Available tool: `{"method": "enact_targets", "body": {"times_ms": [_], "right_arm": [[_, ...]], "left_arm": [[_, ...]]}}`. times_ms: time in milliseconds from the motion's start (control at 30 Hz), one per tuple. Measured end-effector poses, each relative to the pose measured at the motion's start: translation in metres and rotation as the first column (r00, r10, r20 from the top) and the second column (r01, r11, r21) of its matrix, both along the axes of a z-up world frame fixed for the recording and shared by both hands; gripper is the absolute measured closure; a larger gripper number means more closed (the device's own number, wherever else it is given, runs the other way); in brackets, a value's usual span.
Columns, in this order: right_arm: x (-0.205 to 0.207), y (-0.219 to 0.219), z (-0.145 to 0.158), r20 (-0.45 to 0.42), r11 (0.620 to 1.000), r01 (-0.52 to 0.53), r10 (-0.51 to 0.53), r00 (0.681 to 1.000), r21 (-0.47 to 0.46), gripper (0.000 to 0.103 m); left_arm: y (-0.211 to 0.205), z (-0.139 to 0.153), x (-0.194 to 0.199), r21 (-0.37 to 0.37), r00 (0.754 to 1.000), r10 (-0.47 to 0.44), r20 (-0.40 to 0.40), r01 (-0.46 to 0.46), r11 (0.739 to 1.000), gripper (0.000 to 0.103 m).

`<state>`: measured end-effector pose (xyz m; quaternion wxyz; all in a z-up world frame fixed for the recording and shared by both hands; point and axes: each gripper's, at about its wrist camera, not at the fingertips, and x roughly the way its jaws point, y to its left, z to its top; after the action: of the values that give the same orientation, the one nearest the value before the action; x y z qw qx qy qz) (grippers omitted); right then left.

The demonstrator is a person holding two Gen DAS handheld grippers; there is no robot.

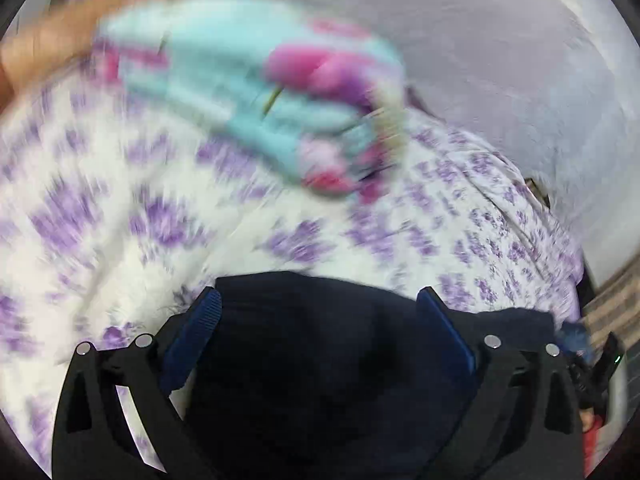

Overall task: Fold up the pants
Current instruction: 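Lift and lay the sweatpants flat with both tools, legs stretched out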

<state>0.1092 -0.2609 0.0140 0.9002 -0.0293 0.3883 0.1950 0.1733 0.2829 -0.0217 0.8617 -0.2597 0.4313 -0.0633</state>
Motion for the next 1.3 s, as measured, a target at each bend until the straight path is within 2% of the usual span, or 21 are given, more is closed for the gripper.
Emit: {"method": "enact_targets", "body": {"times_ms": [33,67,100,167,233,300,400,433,467,500,533,567,667,800,900,967,1067,1133,1200,1267,1300], "right_arm": [[0.005,0.009,0.001,0.005,1.0,-0.029,0.029,1.0,-0.012,0.042],[0.013,0.023,0.0,0.008,0.997,-0.073,0.073,0.997,-0.03,0.042],[0.02,0.039,-0.002,0.004,0.992,-0.119,0.119,0.993,-0.049,0.042],[0.03,0.063,-0.006,-0.01,0.979,-0.188,0.188,0.982,-0.073,0.042],[0.042,0.094,-0.011,-0.022,0.956,-0.269,0.268,0.963,-0.118,0.042],[0.053,0.12,-0.015,-0.012,0.933,-0.306,0.31,0.951,-0.188,0.042],[0.072,0.134,-0.025,-0.026,0.913,-0.3,0.305,0.952,-0.275,0.042],[0.08,0.136,-0.035,-0.06,0.909,-0.294,0.29,0.955,-0.296,0.043],[0.085,0.138,-0.045,-0.096,0.905,-0.301,0.285,0.954,-0.302,0.053],[0.082,0.137,-0.049,-0.097,0.907,-0.304,0.288,0.953,-0.291,0.06],[0.077,0.137,-0.047,-0.064,0.913,-0.273,0.267,0.962,-0.304,0.072],[0.072,0.137,-0.044,-0.049,0.917,-0.251,0.249,0.967,-0.311,0.09],[0.049,0.131,-0.021,0.008,0.944,-0.18,0.19,0.982,-0.277,0.095],[-0.006,0.131,0.021,0.095,0.947,-0.146,0.18,0.979,-0.286,0.095],[-0.067,0.124,0.05,0.171,0.958,-0.122,0.169,0.971,-0.258,0.095],[-0.128,0.121,0.058,0.232,0.963,-0.127,0.183,0.955,-0.239,0.095],[-0.202,0.116,0.043,0.219,0.97,-0.166,0.204,0.954,-0.179,0.095],[-0.235,0.115,0.021,0.183,0.968,-0.198,0.225,0.957,-0.153,0.095],[-0.248,0.113,-0.007,0.111,0.968,-0.216,0.231,0.967,-0.13,0.095],[-0.247,0.109,-0.034,0.06,0.97,-0.214,0.222,0.973,-0.116,0.095],[-0.244,0.107,-0.041,0.039,0.972,-0.213,0.218,0.975,-0.095,0.095]], "left_arm": [[0.007,-0.019,0.005,-0.086,0.999,0.005,-0.04,-0.008,0.996,0.008],[0.012,-0.03,0.005,-0.138,0.998,-0.002,-0.063,-0.007,0.99,0.009],[0.017,-0.03,0.004,-0.168,0.999,-0.011,-0.037,0.004,0.986,0.009],[0.016,-0.024,0.004,-0.178,0.999,-0.044,-0.011,0.042,0.983,0.01],[0.013,-0.028,0.005,-0.14,0.999,-0.042,-0.027,0.037,0.989,0.025],[0.009,-0.031,0.007,-0.088,0.999,-0.027,-0.036,0.024,0.996,0.046],[0.012,-0.031,0.007,-0.088,1.0,-0.011,-0.019,0.009,0.996,0.052],[0.014,-0.03,0.005,-0.087,1.0,-0.01,-0.016,0.008,0.996,0.052],[0.013,-0.03,0.005,-0.08,1.0,-0.01,-0.009,0.009,0.997,0.053],[0.012,-0.029,0.005,-0.074,1.0,-0.012,-0.003,0.012,0.997,0.053],[0.012,-0.025,0.003,-0.059,1.0,-0.014,0.006,0.014,0.998,0.053],[0.006,-0.025,0.006,-0.048,1.0,-0.015,0.013,0.016,0.999,0.054],[0.002,-0.018,0.005,-0.036,0.999,-0.014,0.049,0.016,0.999,0.056],[0.001,0.004,-0.014,-0.047,0.989,-0.022,0.143,0.029,0.998,0.057],[0.003,0.018,-0.037,-0.092,0.977,-0.019,0.211,0.039,0.995,0.058],[0.006,0.029,-0.065,-0.133,0.964,-0.015,0.265,0.052,0.99,0.058],[0.012,0.034,-0.125,-0.184,0.943,-0.018,0.331,0.083,0.979,0.057],[0.018,0.022,-0.168,-0.23,0.943,-0.002,0.334,0.083,0.97,0.052],[0.025,0.005,-0.194,-0.281,0.956,0.035,0.293,0.051,0.958,0.042],[0.029,-0.017,-0.219,-0.343,0.972,0.055,0.229,0.028,0.939,0.041],[0.03,-0.021,-0.23,-0.357,0.972,0.068,0.224,0.017,0.934,0.041]]}}
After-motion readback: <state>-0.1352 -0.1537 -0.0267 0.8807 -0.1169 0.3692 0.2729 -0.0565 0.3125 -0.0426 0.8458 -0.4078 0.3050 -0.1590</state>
